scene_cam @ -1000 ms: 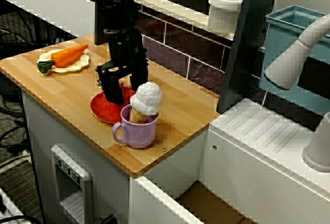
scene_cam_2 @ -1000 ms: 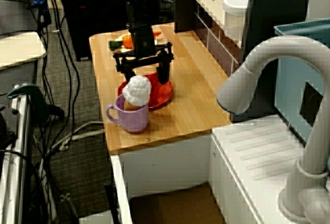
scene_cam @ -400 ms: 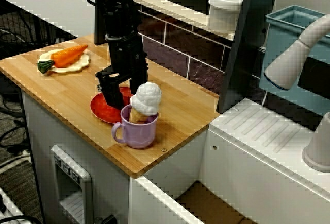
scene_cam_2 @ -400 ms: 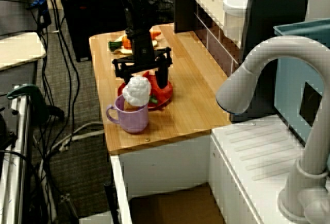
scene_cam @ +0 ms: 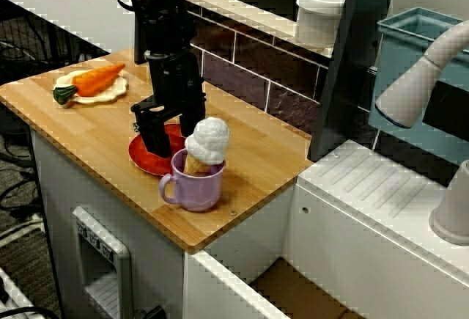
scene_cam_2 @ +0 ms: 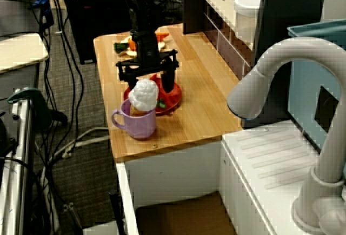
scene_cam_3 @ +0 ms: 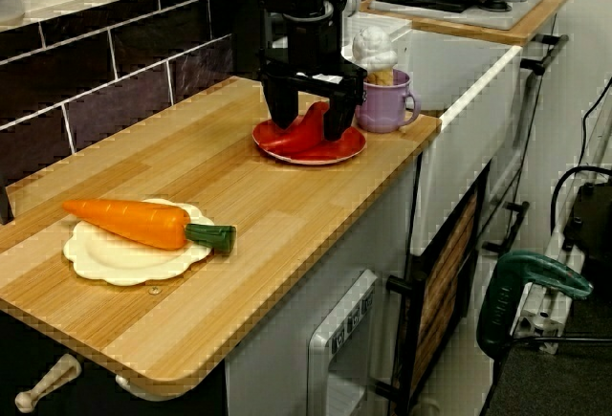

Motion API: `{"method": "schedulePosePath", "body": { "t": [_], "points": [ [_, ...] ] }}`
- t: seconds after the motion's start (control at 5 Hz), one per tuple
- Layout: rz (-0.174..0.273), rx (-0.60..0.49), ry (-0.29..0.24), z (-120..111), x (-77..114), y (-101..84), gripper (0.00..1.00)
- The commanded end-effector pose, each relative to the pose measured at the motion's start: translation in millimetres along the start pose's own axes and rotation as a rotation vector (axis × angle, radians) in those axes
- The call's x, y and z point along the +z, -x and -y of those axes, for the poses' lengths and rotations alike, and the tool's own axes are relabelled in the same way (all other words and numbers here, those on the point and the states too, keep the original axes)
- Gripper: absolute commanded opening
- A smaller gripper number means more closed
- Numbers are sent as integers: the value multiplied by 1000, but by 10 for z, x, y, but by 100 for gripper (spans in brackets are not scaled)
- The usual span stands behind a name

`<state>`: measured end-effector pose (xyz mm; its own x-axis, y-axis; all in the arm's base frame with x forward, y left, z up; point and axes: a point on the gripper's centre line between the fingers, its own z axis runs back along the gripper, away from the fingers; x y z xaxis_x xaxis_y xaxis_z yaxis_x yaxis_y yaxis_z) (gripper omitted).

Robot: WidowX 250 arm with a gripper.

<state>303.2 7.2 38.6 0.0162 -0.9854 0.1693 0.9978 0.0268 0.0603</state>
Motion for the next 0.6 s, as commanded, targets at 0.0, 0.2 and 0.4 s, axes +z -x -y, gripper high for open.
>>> {"method": "schedulePosePath", "body": {
  "t": [0.0, 0.2, 0.4],
  "points": [
    [-42, 36, -82, 75, 157, 183, 0],
    [-44, 39, -103, 82, 157, 204, 0],
    [-36, 71, -95, 35, 173, 241, 0]
  ]
}}
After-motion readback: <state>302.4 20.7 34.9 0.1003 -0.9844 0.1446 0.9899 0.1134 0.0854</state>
